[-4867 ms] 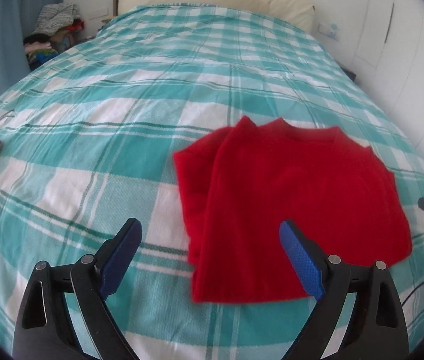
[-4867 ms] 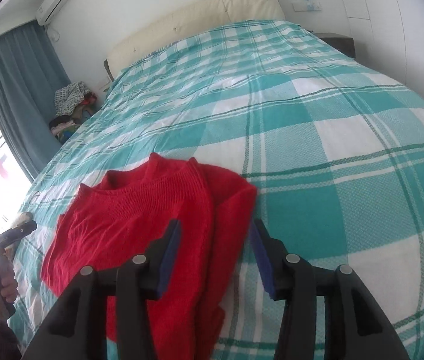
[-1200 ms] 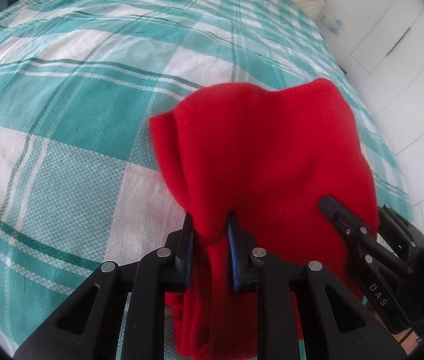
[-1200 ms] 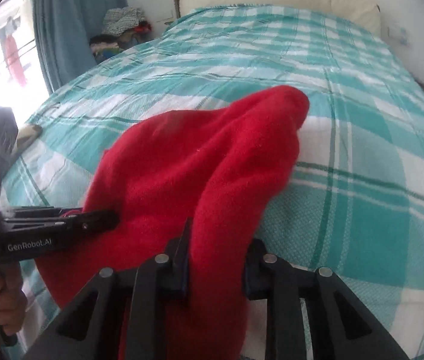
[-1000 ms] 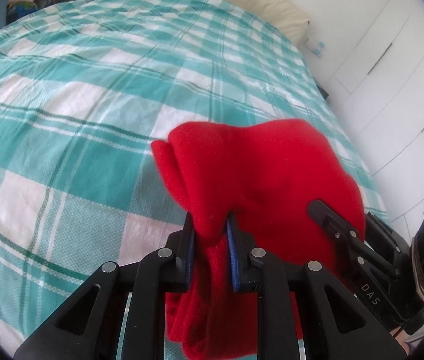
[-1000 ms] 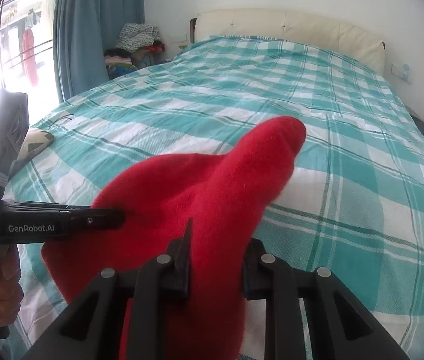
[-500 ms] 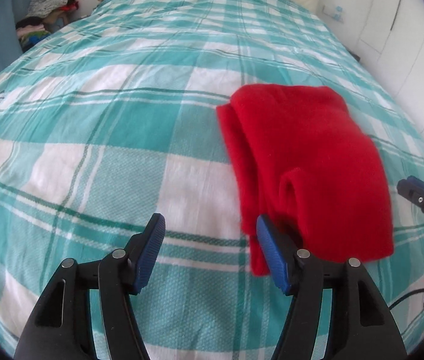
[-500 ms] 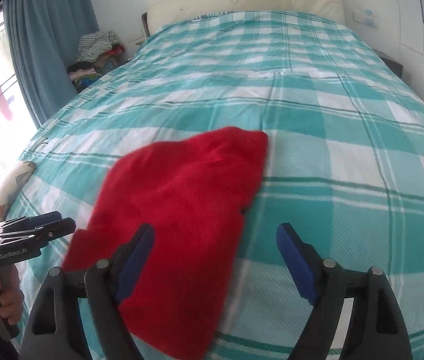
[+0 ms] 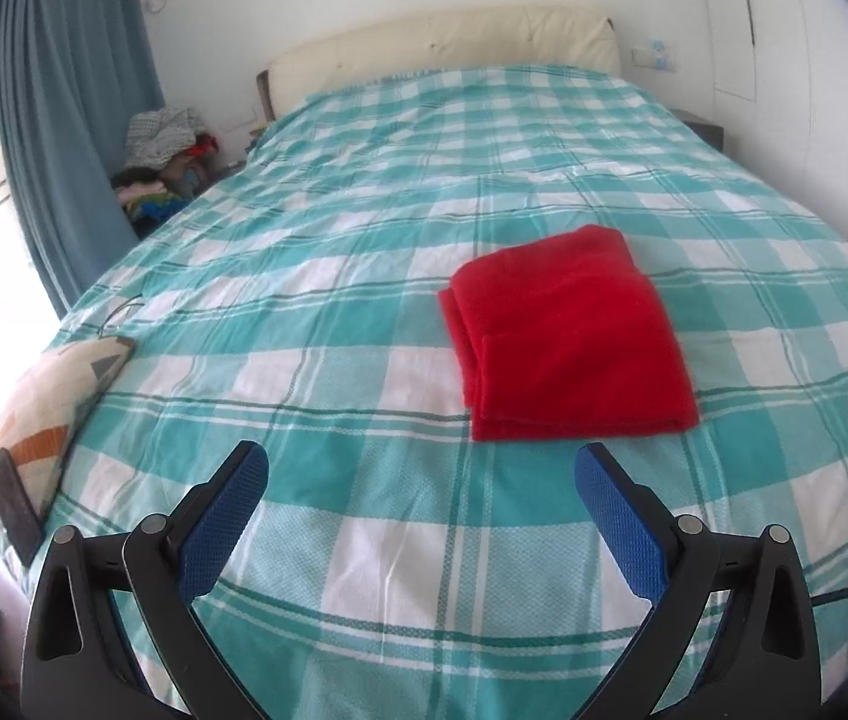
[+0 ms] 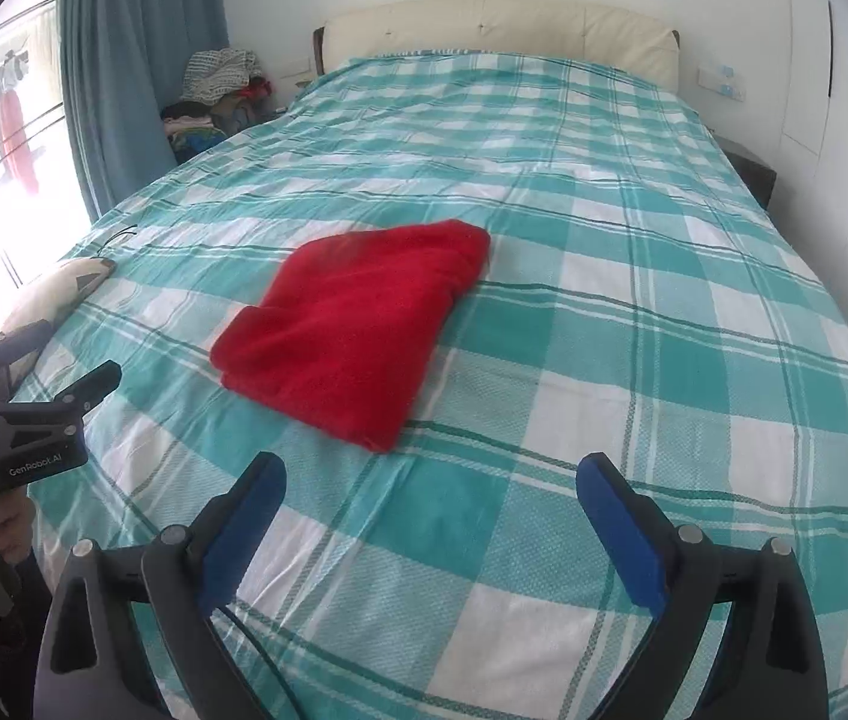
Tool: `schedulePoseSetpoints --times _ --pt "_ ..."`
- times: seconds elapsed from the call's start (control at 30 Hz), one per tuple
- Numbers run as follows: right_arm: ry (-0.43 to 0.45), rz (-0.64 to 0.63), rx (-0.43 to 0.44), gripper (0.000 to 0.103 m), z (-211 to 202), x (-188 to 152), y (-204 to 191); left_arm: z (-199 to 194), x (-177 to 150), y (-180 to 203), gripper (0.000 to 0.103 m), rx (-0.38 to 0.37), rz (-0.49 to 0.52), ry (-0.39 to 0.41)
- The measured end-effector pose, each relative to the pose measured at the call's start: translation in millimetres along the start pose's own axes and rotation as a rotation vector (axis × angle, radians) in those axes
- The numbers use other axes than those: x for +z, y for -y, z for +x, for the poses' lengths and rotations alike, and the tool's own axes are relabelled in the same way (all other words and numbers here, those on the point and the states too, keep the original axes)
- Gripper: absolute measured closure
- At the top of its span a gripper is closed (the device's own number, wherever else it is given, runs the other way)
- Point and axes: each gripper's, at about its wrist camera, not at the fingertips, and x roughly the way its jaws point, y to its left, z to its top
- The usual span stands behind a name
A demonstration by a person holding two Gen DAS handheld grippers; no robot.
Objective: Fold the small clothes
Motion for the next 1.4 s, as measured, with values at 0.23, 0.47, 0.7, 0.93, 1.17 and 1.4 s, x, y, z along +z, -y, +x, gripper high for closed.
schedulePoseSetpoints --times 0.23,0.47,0.7,0.93,1.17,1.4 --pt "0.016 -0.06 -0.023 0.006 -46.0 -13.4 -32.9 -51.2 -3.4 4.2 0.001 -0.005 -0.009 0.015" --pt "0.023 -0.014 -0.014 0.006 -73.4 -23.9 -47.0 -78.2 -11.5 1.0 0.001 -0.013 -0.032 0.029" --pt "0.059 0.002 -0.041 0.006 -92.4 -23.1 -59.9 -86.2 -15.4 -5.3 0.0 -0.048 -0.088 -0.004" --pt "0.098 -0.008 -0.033 0.006 -108.6 -20.5 -74.2 -105.0 -15.5 -10.3 0.0 -0.075 -0.115 -0.012" --pt "0.094 -0.013 -0.079 0.006 -108.0 -21.9 -75.6 -108.0 -16.8 -9.9 0.0 -0.03 -0.087 0.003" --pt "0.098 -0.024 -0.106 0.006 -111.9 -24.1 -74.6 -103.6 -19.5 -12.5 0.0 -0.027 -0.1 -0.003"
